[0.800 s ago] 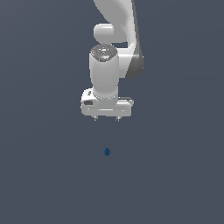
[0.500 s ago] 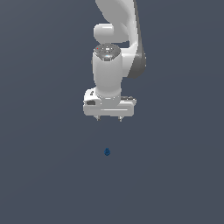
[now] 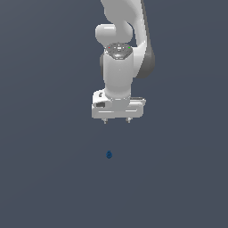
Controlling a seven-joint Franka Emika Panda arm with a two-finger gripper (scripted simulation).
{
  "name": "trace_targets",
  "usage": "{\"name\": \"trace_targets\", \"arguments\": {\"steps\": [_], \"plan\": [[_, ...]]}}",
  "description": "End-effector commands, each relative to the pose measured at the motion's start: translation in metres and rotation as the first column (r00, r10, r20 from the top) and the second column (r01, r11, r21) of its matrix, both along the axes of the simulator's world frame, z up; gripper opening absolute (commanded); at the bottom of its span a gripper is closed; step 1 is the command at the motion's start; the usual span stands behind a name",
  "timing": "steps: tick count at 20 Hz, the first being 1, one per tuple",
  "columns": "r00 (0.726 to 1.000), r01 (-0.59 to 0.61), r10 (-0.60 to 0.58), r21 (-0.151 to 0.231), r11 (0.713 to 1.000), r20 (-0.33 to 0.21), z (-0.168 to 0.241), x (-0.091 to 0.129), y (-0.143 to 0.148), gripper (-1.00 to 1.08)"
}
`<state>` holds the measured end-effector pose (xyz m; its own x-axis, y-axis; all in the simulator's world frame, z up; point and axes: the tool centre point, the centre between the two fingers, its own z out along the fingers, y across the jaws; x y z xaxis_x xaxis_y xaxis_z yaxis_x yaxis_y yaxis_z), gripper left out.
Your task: Pick up the object and move it to a goal position.
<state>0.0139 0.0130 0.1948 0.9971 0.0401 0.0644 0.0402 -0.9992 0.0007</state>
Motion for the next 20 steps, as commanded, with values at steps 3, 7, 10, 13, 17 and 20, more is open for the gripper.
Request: {"name": "trace_targets", "arguments": {"steps": [3,7,10,13,17,20], "plan": [[1.000,-0.008,0.008,-0.001,1.000,-0.003,-0.004,0.005,-0.002,1.00],[1.000,-0.023,0.023,-0.002,1.000,-0.010,-0.013,0.015,-0.005,1.00],[0.999,-0.039,0.039,-0.003,0.999,-0.016,-0.022,0.025,-0.008,1.00],[0.998,-0.058,0.058,-0.004,0.998,-0.024,-0.034,0.036,-0.013,1.00],[0.995,-0.090,0.089,-0.005,0.996,-0.037,-0.054,0.054,-0.021,1.00],[0.993,-0.110,0.110,-0.004,0.994,-0.046,-0.069,0.064,-0.026,1.00]]}}
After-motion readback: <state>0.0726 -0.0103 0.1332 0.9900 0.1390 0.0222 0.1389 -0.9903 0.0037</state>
